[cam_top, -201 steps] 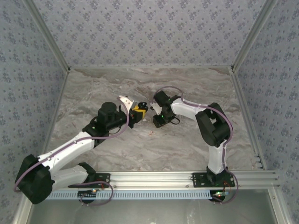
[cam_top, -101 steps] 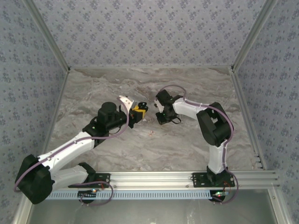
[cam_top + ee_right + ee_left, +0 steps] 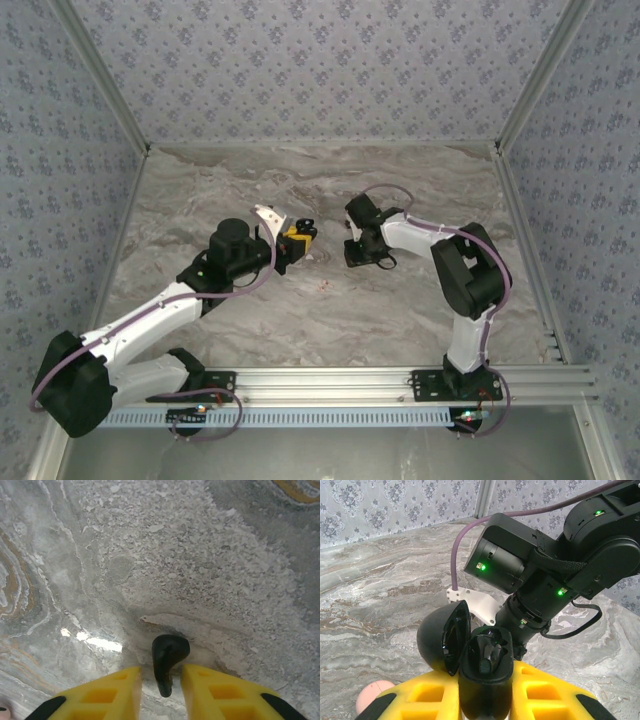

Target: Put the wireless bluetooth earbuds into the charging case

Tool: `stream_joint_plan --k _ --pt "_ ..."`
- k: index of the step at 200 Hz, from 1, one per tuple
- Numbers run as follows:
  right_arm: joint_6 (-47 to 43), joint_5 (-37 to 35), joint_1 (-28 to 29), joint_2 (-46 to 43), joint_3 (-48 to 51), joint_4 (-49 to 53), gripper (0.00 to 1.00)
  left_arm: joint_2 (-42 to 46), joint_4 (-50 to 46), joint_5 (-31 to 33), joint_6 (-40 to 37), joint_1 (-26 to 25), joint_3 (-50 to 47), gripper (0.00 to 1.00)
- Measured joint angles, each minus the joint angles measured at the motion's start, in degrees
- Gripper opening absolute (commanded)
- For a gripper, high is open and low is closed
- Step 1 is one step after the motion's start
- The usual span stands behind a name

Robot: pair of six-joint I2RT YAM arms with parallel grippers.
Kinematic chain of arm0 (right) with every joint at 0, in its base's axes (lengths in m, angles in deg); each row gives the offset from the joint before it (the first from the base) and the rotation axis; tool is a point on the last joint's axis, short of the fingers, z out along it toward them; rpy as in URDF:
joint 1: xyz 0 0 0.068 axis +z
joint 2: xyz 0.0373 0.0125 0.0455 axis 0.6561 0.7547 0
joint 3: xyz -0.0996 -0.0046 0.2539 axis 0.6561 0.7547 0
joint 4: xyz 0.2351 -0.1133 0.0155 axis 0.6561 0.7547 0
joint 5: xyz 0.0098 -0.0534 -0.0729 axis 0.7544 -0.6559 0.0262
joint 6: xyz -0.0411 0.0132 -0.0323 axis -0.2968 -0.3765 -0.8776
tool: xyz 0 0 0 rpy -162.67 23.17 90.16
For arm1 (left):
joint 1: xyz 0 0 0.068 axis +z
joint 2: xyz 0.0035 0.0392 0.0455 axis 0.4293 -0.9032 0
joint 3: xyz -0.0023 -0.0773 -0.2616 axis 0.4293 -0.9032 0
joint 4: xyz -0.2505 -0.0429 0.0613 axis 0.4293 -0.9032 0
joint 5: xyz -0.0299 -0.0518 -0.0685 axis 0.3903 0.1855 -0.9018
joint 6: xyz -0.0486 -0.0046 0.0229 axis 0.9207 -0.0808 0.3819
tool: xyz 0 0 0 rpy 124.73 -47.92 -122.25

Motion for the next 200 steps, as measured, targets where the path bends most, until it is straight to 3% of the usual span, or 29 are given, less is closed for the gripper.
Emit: stream_joint_plan --k 46,200 --pt "0.5 -2.2 -0.5 -0.3 -1.6 2.5 0.43 0.0 0.1 0.0 0.0 0.0 0.0 0.21" --pt "2.8 -3.7 -0.6 4.5 -8.5 6.7 0.39 0.0 0.5 0.0 0.0 0.0 0.0 0.21"
